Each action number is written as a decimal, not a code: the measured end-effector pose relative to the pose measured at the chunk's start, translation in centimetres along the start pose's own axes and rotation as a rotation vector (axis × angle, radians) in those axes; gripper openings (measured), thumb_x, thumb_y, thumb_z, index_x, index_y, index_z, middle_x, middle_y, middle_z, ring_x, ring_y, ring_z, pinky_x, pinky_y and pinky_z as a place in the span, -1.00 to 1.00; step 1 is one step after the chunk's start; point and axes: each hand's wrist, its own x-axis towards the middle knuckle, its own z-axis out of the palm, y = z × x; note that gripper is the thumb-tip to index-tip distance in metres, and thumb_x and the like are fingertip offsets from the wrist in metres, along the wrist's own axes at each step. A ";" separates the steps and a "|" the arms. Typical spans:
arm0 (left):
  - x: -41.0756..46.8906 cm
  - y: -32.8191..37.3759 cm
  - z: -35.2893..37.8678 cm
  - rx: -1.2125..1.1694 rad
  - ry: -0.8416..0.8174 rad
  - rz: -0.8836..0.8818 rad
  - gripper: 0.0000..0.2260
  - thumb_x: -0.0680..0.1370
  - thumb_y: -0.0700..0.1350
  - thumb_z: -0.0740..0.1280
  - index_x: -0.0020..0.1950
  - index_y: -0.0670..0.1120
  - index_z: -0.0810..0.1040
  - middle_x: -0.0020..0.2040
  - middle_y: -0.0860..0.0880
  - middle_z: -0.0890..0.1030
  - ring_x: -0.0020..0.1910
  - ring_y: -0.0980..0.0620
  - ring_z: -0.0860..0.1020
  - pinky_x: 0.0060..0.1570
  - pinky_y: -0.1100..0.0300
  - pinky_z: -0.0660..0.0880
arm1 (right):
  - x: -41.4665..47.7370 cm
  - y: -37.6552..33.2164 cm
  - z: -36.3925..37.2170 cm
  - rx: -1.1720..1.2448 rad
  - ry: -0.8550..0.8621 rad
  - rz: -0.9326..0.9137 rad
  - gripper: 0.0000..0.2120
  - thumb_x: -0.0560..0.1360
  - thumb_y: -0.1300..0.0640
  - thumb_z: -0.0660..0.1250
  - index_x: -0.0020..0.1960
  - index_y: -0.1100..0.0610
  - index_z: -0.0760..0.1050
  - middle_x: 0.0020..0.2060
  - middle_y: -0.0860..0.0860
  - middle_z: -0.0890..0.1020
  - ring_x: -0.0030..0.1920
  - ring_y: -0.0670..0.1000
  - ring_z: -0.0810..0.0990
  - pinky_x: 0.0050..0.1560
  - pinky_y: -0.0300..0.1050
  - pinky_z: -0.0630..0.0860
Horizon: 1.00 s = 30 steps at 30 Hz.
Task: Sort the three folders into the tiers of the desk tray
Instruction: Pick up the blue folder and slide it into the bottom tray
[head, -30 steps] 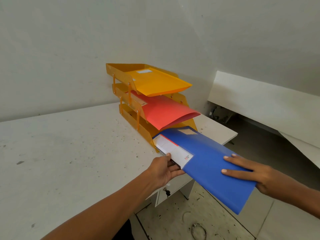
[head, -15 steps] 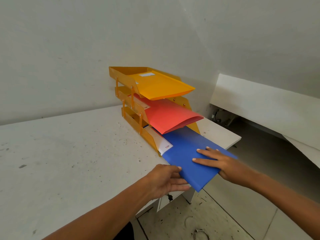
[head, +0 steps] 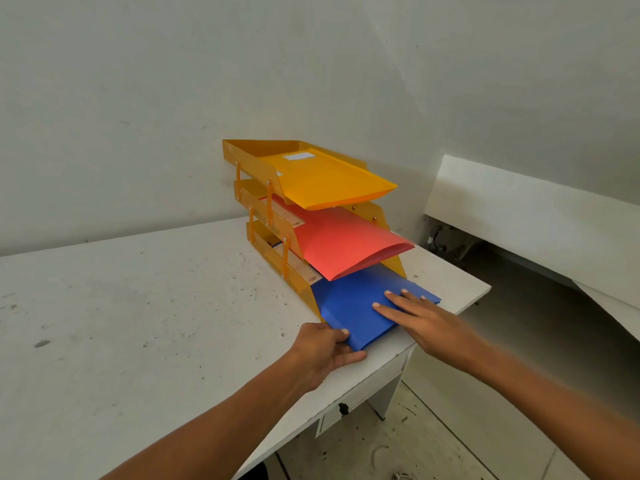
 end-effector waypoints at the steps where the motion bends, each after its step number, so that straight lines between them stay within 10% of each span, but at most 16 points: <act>1: 0.1 0.0 -0.1 0.035 0.022 0.011 -0.83 0.60 -0.36 0.24 0.18 -0.35 0.47 0.12 -0.26 0.57 -0.08 -0.19 0.65 -0.20 0.02 0.67 | 0.4 -0.2 0.1 0.000 -0.002 0.003 -0.19 0.59 0.38 0.12 0.48 -0.28 -0.25 0.58 -0.06 -0.01 0.57 0.08 -0.02 0.53 0.11 0.13; 6: -0.6 0.5 -1.1 0.402 0.147 0.113 -0.68 0.58 -0.22 0.34 0.24 -0.18 0.27 0.07 -0.27 0.58 -0.17 -0.17 0.69 -0.28 0.02 0.67 | 2.8 -0.4 -0.2 0.098 -0.016 0.006 -0.11 0.50 0.54 0.05 0.45 -0.32 -0.15 0.58 -0.08 0.04 0.57 0.06 -0.02 0.48 0.05 0.19; 13: 1.2 -0.9 -3.0 1.678 0.395 0.836 -0.45 0.48 0.24 0.34 0.36 0.03 0.32 0.36 -0.08 0.33 0.23 -0.06 0.44 0.03 0.15 0.50 | 3.4 -0.3 -0.5 0.116 -0.026 0.048 -0.46 0.65 0.02 0.14 0.55 -0.21 -0.01 0.57 -0.11 0.08 0.56 -0.01 0.05 0.41 -0.04 0.29; 17: 2.0 -1.1 -3.5 1.817 0.394 0.953 -0.58 0.47 0.24 0.31 0.22 0.04 0.49 0.37 -0.16 0.39 0.27 -0.18 0.42 0.06 0.00 0.47 | 2.2 1.0 -0.8 0.067 0.001 0.095 -0.46 0.63 -0.04 0.17 0.55 -0.17 0.06 0.57 -0.05 0.11 0.56 0.07 0.08 0.48 0.02 0.15; 30: 3.2 -1.0 -3.0 1.825 0.441 0.953 -0.71 0.55 0.11 0.28 0.23 0.05 0.50 0.16 -0.09 0.56 0.12 -0.16 0.52 0.06 -0.05 0.47 | 3.9 0.9 1.7 -0.042 0.062 0.152 -0.52 0.65 0.07 0.15 0.52 -0.20 0.17 0.49 0.02 0.35 0.38 0.14 0.45 0.15 0.09 0.56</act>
